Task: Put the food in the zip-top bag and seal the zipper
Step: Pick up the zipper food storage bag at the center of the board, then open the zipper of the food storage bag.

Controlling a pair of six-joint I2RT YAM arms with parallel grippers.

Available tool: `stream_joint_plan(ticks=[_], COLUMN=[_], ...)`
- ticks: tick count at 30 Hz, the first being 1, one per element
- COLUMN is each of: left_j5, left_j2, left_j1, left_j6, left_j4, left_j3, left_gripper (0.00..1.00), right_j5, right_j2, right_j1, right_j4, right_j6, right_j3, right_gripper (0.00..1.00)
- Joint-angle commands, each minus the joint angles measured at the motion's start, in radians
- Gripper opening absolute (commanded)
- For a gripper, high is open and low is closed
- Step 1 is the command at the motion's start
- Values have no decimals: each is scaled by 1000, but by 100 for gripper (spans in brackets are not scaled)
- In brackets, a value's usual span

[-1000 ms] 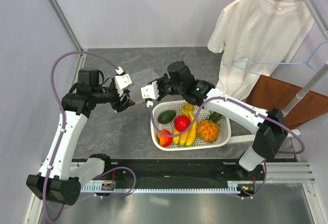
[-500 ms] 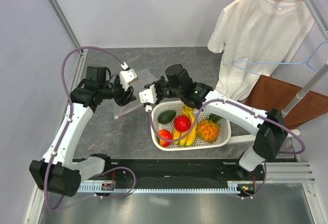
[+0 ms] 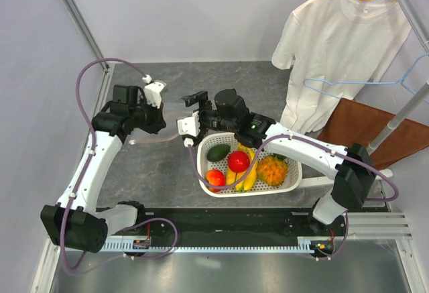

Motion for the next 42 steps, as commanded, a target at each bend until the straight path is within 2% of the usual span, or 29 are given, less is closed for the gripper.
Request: stream_joint_plan(ticks=[1, 2, 5, 7, 11, 14, 16, 20, 22, 25, 29, 33, 38, 42], left_j5=[-87, -78, -123, -226, -266, -188, -64, 11, 2, 19, 79, 77, 51, 51], left_j2=[-73, -91, -160, -221, -246, -249, -262, -276, -251, -227, -185, -173, -164, -156], left_j1=[134, 160, 251, 253, 250, 221, 187, 107, 67, 56, 47, 1, -34, -40], left_j6=[-296, -325, -442, -494, -525, -534, -533, -572, -608, -655, -715, -743, -743, -749], left_j4=[-69, -73, -98, -90, -96, -87, 12, 196, 248, 328, 402, 442, 453, 462], left_j3=[59, 66, 112, 134, 139, 85, -17, -221, -254, -295, -306, -309, -302, -294], left_gripper=[2, 2, 2, 2, 2, 2, 2, 2, 2, 2, 2, 2, 2, 2], right_j5=[131, 185, 221, 218, 219, 225, 202, 83, 46, -8, -66, -51, -22, 9], right_j2=[-73, -76, -104, -130, -153, -156, -143, -118, -103, -70, -30, -3, 68, 115], right_j1=[0, 1, 0, 0, -5, -28, -49, -121, -137, -148, -148, -144, -126, -108], right_j4=[150, 139, 74, 47, -51, -112, -144, -178, -178, -168, -114, -79, -72, -98], right_j6=[298, 444, 630, 700, 837, 973, 1110, 1320, 1404, 1478, 1669, 1749, 1776, 1776], right_j3=[73, 91, 146, 154, 151, 133, 119, 91, 84, 79, 44, 4, 59, 84], right_gripper=[98, 98, 98, 98, 98, 98, 98, 95, 93, 90, 87, 83, 79, 72])
